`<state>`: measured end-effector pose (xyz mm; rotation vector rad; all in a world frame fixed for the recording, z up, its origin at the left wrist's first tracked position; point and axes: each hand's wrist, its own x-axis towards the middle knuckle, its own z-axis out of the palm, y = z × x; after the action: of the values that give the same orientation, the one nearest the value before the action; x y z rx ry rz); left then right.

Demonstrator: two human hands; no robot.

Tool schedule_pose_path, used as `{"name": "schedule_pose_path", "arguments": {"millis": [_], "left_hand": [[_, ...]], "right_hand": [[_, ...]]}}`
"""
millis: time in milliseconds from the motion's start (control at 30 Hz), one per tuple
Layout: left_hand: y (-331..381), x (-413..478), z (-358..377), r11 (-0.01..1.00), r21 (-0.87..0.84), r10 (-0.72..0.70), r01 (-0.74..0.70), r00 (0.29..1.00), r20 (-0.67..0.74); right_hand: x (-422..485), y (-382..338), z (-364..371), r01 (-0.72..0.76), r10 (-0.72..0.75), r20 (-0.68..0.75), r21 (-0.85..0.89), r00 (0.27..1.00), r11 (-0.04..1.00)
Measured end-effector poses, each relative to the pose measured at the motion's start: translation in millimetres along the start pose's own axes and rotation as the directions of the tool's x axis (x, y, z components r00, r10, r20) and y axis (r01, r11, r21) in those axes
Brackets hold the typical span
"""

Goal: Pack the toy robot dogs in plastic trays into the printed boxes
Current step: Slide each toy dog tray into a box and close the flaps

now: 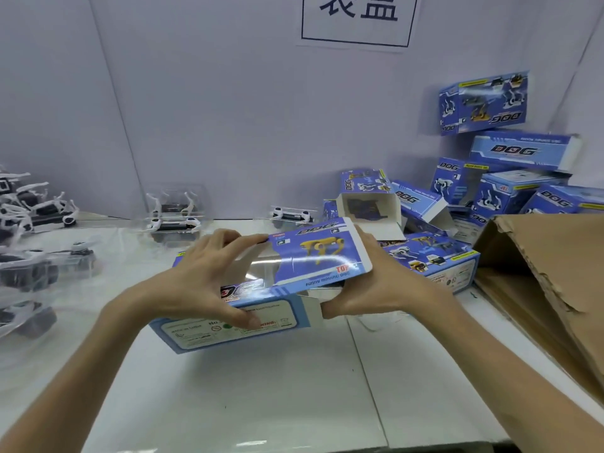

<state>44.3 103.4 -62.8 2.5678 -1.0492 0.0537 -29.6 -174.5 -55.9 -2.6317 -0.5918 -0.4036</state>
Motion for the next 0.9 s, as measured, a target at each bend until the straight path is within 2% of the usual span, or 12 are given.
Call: {"name": "schedule_pose_path", "arguments": {"millis": [67, 167, 233, 300, 367, 433, 500, 533, 633, 767, 833, 900], "left_hand": [[-2.5, 5.8, 4.4, 0.999, -0.031, 0.018, -0.016, 0.998, 0.062], [-8.2, 15.3, 10.0, 0.995, -0.101, 0.042, -0.027, 0.989, 0.144], [-14.3, 21.9, 11.2, 0.982, -0.190, 0.043, -0.005, 0.980, 0.195], [-21.5, 29.1, 9.2, 0.948, -0.318, 0.066, 0.005, 0.975, 0.213], [-26.5, 37.8, 7.8, 0.895, -0.445, 0.111, -0.008, 0.973, 0.204], [-29.8, 48.2, 9.6, 0.831, -0.555, 0.168, -0.036, 0.967, 0.189], [-31.1, 59.4, 12.9, 0.746, -0.665, 0.204, -0.036, 0.963, 0.177], [-30.9, 64.8, 15.0, 0.707, -0.706, 0.221, -0.038, 0.960, 0.169], [-26.7, 77.0, 21.6, 0.627, -0.778, 0.261, -0.047, 0.953, 0.153], [-16.3, 82.1, 32.1, 0.485, -0.875, 0.269, -0.003, 0.952, 0.146], [-4.5, 83.4, 36.1, 0.423, -0.906, 0.283, 0.000, 0.950, 0.132], [10.8, 84.7, 41.8, 0.354, -0.935, 0.325, -0.030, 0.941, 0.093]], "right_hand": [[-1.6, 2.5, 6.5, 0.011, -0.014, 0.034, 0.081, 0.999, 0.997], [-0.5, 9.7, 5.2, -0.067, 0.037, 0.168, 0.178, 0.985, 0.982], [-2.4, 20.1, -7.6, -0.133, 0.062, 0.274, 0.249, 0.960, 0.959], [-6.1, 28.3, -25.4, -0.161, 0.055, 0.286, 0.362, 0.957, 0.918], [-9.2, 40.4, -35.7, -0.137, 0.044, 0.178, 0.550, 0.983, 0.824], [-11.4, 49.1, -37.5, -0.078, 0.156, -0.061, 0.655, 0.986, 0.752], [-11.7, 55.1, -33.9, -0.020, 0.312, -0.320, 0.669, 0.895, 0.743], [-11.9, 56.9, -31.6, 0.006, 0.372, -0.396, 0.692, 0.840, 0.722], [-13.4, 54.9, -32.8, 0.140, 0.460, -0.470, 0.798, 0.753, 0.587], [-7.3, 40.8, -45.4, 0.286, 0.483, -0.551, 0.807, 0.680, 0.516], [-2.3, 33.9, -51.1, 0.257, 0.426, -0.584, 0.749, 0.691, 0.611], [5.1, 26.4, -49.8, 0.149, 0.240, -0.495, 0.624, 0.835, 0.767]]}}
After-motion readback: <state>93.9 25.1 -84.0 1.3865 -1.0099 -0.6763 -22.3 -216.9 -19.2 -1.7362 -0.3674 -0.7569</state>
